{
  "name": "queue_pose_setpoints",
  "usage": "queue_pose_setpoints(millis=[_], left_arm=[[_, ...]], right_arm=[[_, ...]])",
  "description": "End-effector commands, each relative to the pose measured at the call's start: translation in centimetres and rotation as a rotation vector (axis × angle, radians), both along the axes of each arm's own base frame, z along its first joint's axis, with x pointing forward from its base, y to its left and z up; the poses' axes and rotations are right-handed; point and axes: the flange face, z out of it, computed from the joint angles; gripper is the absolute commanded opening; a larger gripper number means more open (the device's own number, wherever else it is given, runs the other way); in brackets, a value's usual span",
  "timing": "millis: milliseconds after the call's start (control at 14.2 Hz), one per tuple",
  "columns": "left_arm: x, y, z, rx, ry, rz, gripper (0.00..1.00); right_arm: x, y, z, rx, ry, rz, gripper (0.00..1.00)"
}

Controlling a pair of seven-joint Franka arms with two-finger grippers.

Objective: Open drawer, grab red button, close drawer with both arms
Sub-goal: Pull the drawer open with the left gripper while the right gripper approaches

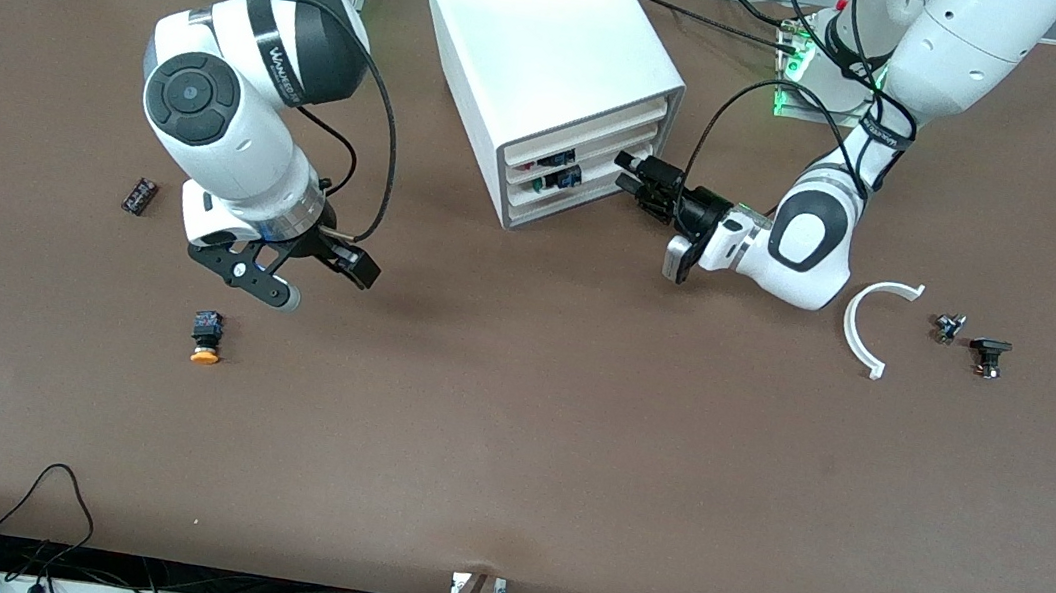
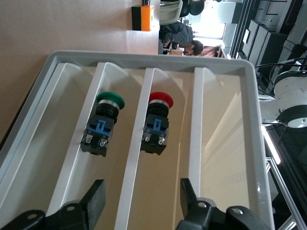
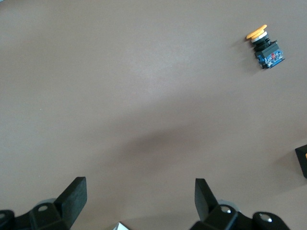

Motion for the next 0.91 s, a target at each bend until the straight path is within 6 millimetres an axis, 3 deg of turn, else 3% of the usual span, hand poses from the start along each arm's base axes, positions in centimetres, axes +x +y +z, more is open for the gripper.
queue_pose_setpoints(millis=[0,140,351,632,702,772,842], left_arm=[[-1.6,-0.4,-1.0,-0.022,0.013,0.009,0.69],[-2.4,-0.4,-1.4,-0.021,0.028,0.002,0.67],[-3.6,-2.1,-1.5,-0.018,0.027,-0.037,0.53],[-4.3,-3.3,-1.8,-0.029,-0.044,-0.065,0.42],[-4.2,-3.3,-1.8,-0.040,-0.064,-0.066,0.26],[-4.1,-3.1,-1.7,-0.041,-0.069,-0.065,0.03],[-4.0,-3.1,-1.7,-0.043,-0.070,-0.064,0.00]], right_arm=[[0.2,1.7,0.8,0.030,-0.011,-0.020,1.00],[0.3,2.7,1.0,0.073,0.006,-0.077,1.00],[0.1,3.9,1.4,0.085,-0.003,-0.086,1.00],[0.0,6.3,2.2,0.097,-0.009,-0.127,1.00],[0.0,6.5,2.0,0.096,-0.007,-0.136,1.00],[-0.3,7.1,2.0,0.098,-0.007,-0.142,1.00],[-0.4,7.6,2.1,0.100,-0.012,-0.154,1.00]])
